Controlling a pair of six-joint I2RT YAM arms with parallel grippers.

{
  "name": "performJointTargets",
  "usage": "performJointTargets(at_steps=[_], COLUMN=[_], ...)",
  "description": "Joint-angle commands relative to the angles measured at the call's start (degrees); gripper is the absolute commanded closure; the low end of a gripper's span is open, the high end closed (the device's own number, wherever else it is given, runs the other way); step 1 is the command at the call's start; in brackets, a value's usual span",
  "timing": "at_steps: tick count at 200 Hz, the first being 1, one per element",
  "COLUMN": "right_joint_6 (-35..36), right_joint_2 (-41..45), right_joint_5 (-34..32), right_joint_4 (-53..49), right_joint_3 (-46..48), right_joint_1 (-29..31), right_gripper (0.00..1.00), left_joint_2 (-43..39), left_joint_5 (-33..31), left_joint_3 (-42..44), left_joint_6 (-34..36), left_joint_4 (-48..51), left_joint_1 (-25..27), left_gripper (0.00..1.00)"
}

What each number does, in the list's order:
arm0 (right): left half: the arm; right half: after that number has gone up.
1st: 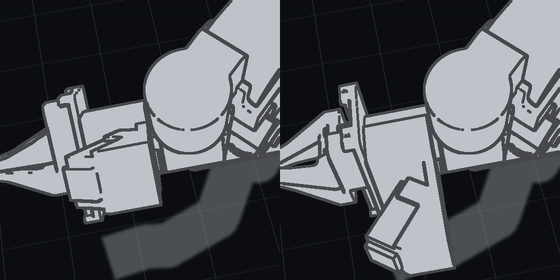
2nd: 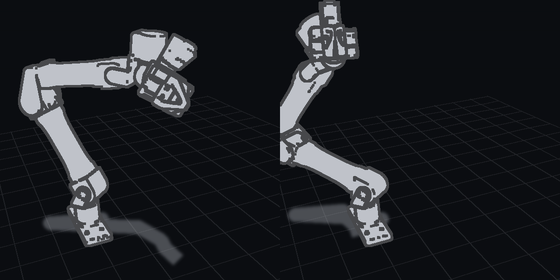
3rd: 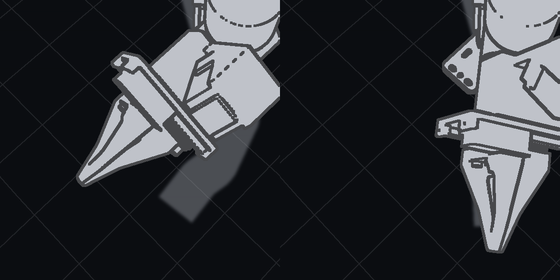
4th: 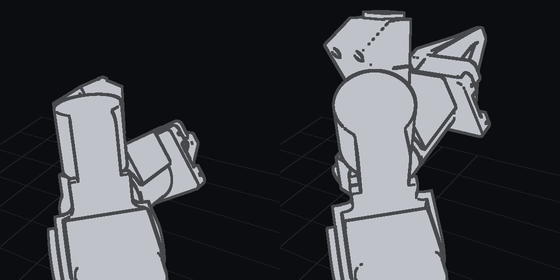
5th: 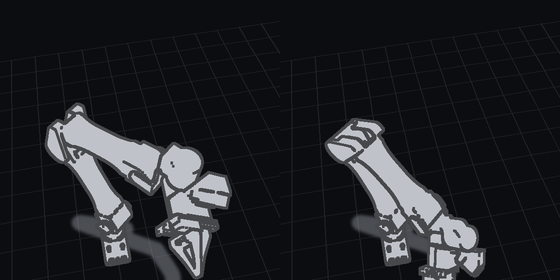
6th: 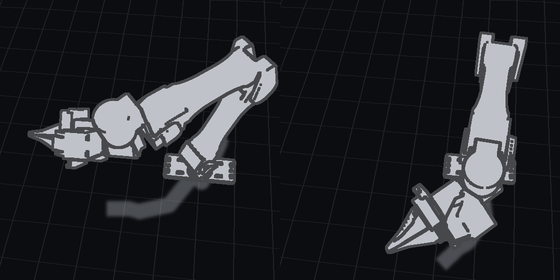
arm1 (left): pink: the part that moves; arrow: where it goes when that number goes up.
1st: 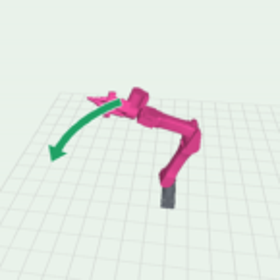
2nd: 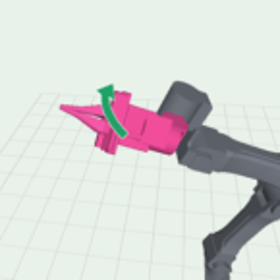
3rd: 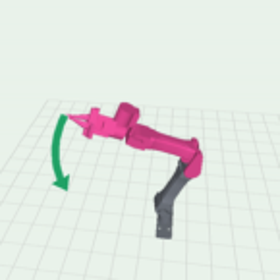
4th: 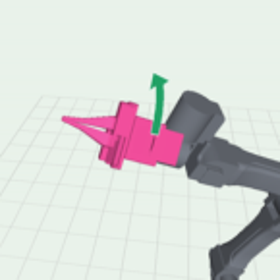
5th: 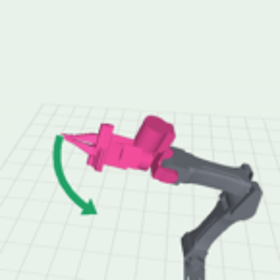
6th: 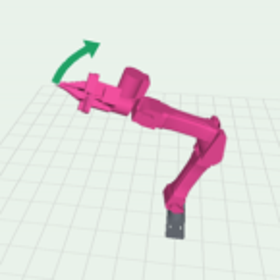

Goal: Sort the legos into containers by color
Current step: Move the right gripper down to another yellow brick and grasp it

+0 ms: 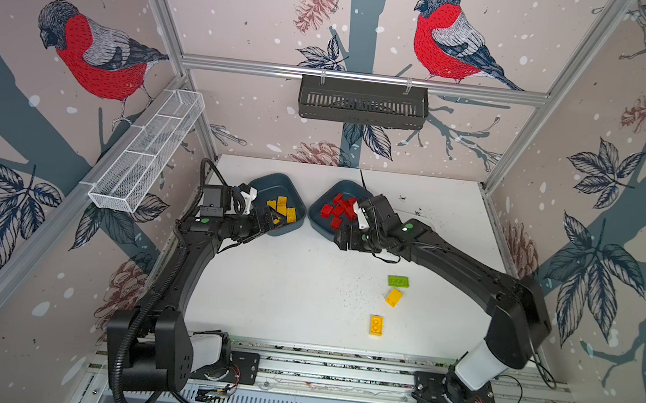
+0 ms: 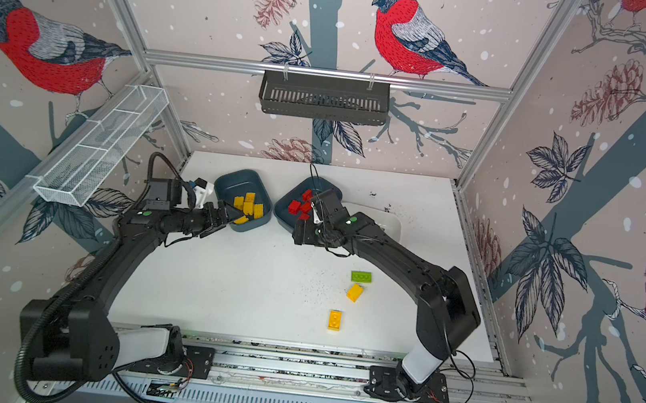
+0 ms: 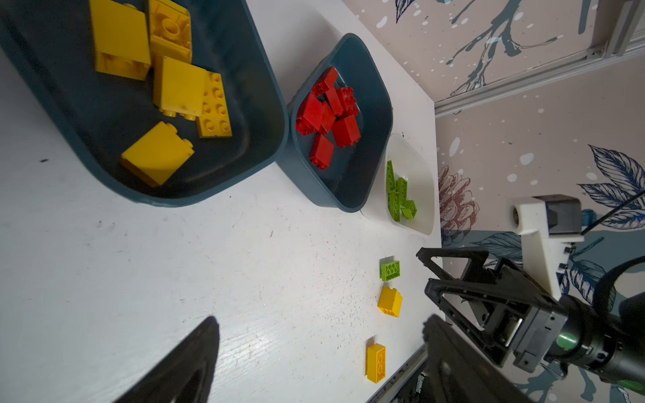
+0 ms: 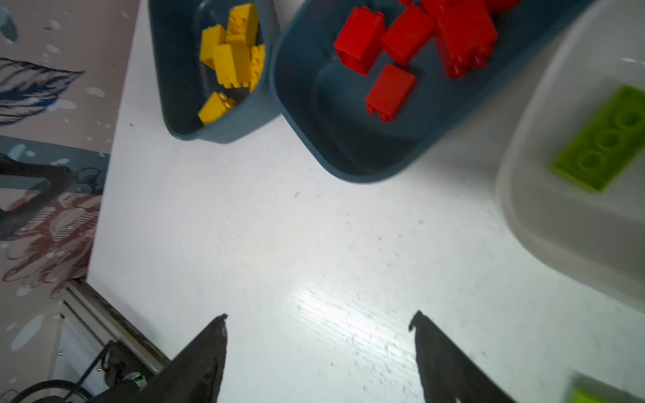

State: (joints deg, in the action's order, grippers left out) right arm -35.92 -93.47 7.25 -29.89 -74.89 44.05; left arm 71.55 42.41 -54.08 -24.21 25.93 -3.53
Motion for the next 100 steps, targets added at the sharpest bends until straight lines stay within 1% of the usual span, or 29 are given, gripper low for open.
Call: performJointTargets(at_steps=[1, 21, 49, 74, 100], right_joint_6=[-3.0, -5.6, -8.6, -11.2, -14.6], right_joint_2=[4.1, 7.9, 11.2, 10.3, 8.5], right_joint_5=[-5.4, -7.5, -8.0, -8.9, -9.1], right_joint_4=[-9.1, -13.0, -13.6, -12.4, -10.9], right_joint_3=[4.2, 8.9, 16.4, 21.2, 23.4], right_joint_1=[0.6, 1.5, 3.4, 7.2, 11.9], right_gripper=[0.14, 0.13, 0.12, 0.13, 0.18], left_joint_2=[0.6, 0.7, -0.2, -0.1, -0.5], left_joint_5=[1.9, 2.6, 3.9, 4.1, 3.9], left_joint_3=[0.6, 1.7, 4.0, 5.1, 5.1], left_joint_6=[-2.0, -3.1, -4.3, -4.4, -3.9], left_joint_4=[-3.5, -4.8, -6.6, -6.5, -5.6], left_joint_1=[1.4, 2.5, 3.0, 3.0, 3.1], left_gripper=[0.09, 0.09, 0.09, 0.09, 0.09])
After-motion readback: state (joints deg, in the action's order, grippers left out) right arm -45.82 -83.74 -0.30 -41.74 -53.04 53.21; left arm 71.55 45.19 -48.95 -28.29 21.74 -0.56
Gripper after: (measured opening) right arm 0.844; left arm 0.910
